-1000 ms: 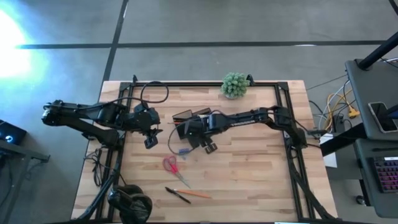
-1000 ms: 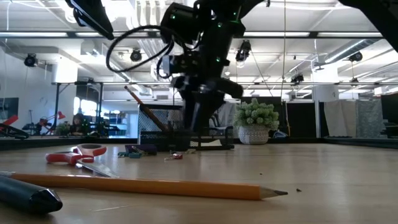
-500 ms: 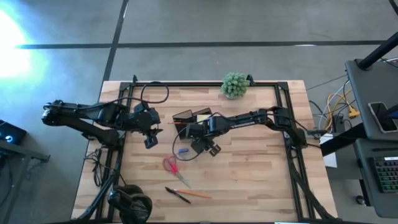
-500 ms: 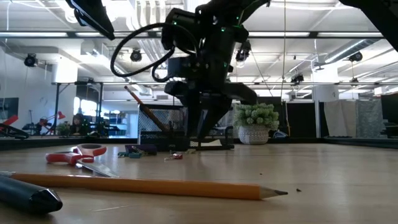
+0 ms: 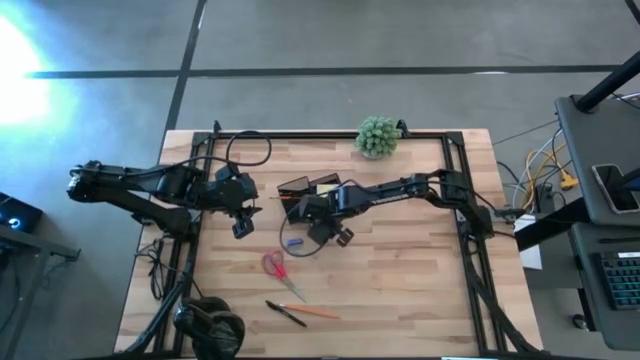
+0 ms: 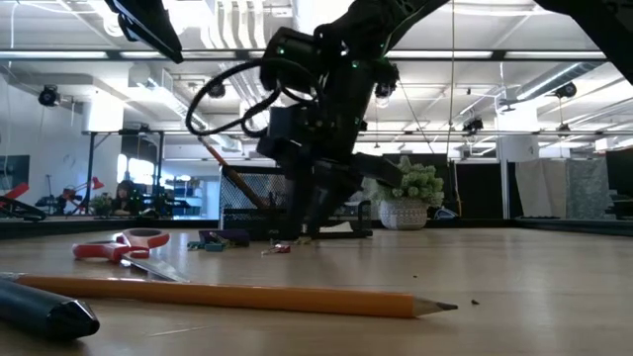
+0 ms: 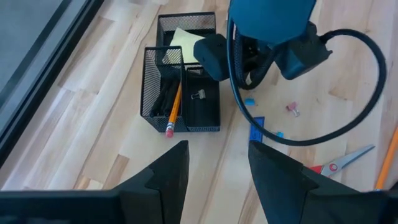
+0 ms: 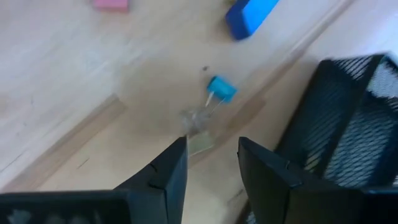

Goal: Pick and place office supplies into organizer
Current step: Put the top brown binder clip into the desk organizer, then put the pink binder clip into the desk organizer

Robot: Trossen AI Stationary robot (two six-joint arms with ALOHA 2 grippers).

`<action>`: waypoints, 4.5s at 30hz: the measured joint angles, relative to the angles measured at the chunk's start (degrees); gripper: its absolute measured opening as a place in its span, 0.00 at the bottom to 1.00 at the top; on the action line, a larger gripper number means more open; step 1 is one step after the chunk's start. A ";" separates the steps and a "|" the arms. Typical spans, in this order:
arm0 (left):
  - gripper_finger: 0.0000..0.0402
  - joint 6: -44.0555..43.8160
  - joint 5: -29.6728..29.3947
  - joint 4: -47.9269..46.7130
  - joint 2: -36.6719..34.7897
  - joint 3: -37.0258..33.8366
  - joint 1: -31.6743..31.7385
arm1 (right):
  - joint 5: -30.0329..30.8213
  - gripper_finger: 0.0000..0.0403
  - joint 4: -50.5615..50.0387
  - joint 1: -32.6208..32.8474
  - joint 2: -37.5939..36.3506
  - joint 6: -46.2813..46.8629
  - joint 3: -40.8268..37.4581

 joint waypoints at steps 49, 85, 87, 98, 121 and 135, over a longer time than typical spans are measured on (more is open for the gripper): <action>0.38 0.06 -1.57 0.22 0.02 0.00 0.01 | 0.60 0.12 -3.72 -2.38 -2.73 36.05 5.38; 0.38 -0.08 -2.84 0.20 0.02 0.00 0.04 | 7.67 0.46 -2.46 0.91 -3.53 39.29 4.66; 0.38 0.04 -2.84 0.18 0.02 0.00 0.04 | 3.76 0.45 -3.71 2.27 -4.28 36.04 4.48; 0.38 0.11 -2.85 0.00 0.02 0.00 0.04 | -6.73 0.40 -5.22 10.29 -1.22 29.42 3.88; 0.38 0.17 -2.84 -0.02 1.97 -0.09 0.05 | -5.17 0.32 -0.40 10.01 1.29 18.93 3.25; 0.38 0.09 -2.82 0.05 2.69 -0.09 0.06 | -0.95 0.32 -0.76 9.16 4.22 19.41 3.88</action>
